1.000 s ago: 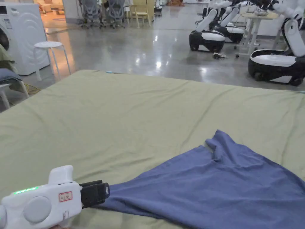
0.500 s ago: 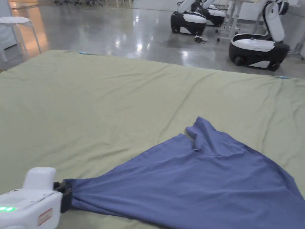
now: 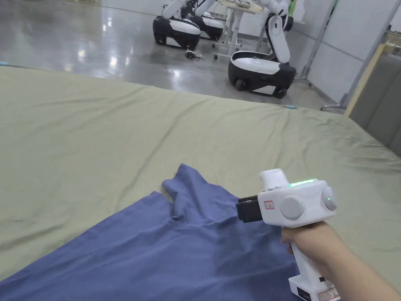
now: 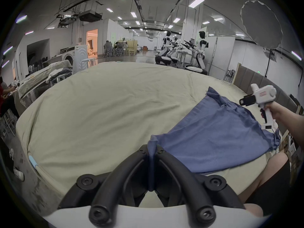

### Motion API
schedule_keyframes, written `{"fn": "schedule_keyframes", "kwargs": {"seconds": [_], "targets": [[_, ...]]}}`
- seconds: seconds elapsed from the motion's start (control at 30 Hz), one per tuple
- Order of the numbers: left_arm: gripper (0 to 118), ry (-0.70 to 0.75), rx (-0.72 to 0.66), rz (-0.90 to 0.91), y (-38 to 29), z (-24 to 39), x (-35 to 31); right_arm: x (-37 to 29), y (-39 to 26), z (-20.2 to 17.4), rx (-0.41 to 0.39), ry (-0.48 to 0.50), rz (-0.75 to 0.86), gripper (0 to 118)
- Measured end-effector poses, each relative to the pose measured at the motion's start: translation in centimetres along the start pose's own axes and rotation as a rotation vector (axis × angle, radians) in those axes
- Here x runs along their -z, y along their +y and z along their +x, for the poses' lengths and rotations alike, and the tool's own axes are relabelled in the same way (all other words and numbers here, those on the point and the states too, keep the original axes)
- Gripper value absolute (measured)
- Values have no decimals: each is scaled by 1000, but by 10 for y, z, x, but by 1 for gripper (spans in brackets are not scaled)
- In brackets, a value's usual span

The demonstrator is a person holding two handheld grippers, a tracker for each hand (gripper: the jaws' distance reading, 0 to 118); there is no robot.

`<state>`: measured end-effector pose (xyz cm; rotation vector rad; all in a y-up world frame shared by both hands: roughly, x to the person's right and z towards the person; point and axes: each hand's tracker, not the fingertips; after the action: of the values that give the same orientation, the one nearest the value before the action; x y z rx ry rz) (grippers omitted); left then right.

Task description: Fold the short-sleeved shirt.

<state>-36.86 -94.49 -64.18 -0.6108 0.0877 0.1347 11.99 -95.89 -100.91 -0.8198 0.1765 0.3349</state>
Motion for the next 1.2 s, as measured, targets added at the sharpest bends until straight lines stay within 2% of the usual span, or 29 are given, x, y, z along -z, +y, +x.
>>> {"fn": "schedule_keyframes", "kwargs": {"seconds": [0.03, 0.07, 0.1, 0.13, 0.17, 0.2, 0.23, 0.3, 0.33, 0.43, 0.57, 0.8, 0.9, 1.03, 1.1, 1.2], "targets": [[3, -1, -1, 0, -1, -2, 1, 11, -4, -1, -17, 50, -43, 105], [3, -5, -2, -2, -2, -3, 2, 0, -9, -8, -19, 107, -79, 83], [3, -13, -4, -8, -3, -5, 5, -1, -14, -8, 26, 205, -64, 69], [3, -11, -6, -22, 0, -9, 9, -12, -10, -3, 34, 125, -26, 68], [3, -9, -12, -29, -1, -11, 10, -18, -9, 1, 74, 162, -40, 51], [3, -7, -18, -31, -1, -12, 10, -3, -4, 17, 102, 189, -56, 18], [3, -8, -28, -25, 1, -12, 7, -12, -4, 22, 83, 148, -47, 2], [3, -19, -43, -4, 7, -11, -2, -36, -1, 31, 64, 156, 61, 2], [3, -18, -45, 13, 11, -10, -8, -79, -7, 17, 55, 113, 133, 2], [3, -47, -58, 78, 31, -8, -29, -150, -17, 20, 88, 156, 249, 2], [3, -76, -8, 190, 67, -2, -68, -250, -30, 42, 86, 99, 381, 2], [2, -91, 88, 403, 159, 15, -151, -415, -31, 90, 152, -8, 645, 2], [2, -115, 94, 466, 199, 21, -184, -486, -28, 91, 153, -73, 743, 2], [2, -104, 139, 538, 250, 33, -221, -544, -10, 104, 183, -100, 821, 2], [2, -98, 137, 568, 279, 28, -232, -571, 3, 99, 160, -118, 864, 2], [2, -106, 104, 600, 310, 22, -244, -598, 25, 97, 167, -89, 901, 2]]}}
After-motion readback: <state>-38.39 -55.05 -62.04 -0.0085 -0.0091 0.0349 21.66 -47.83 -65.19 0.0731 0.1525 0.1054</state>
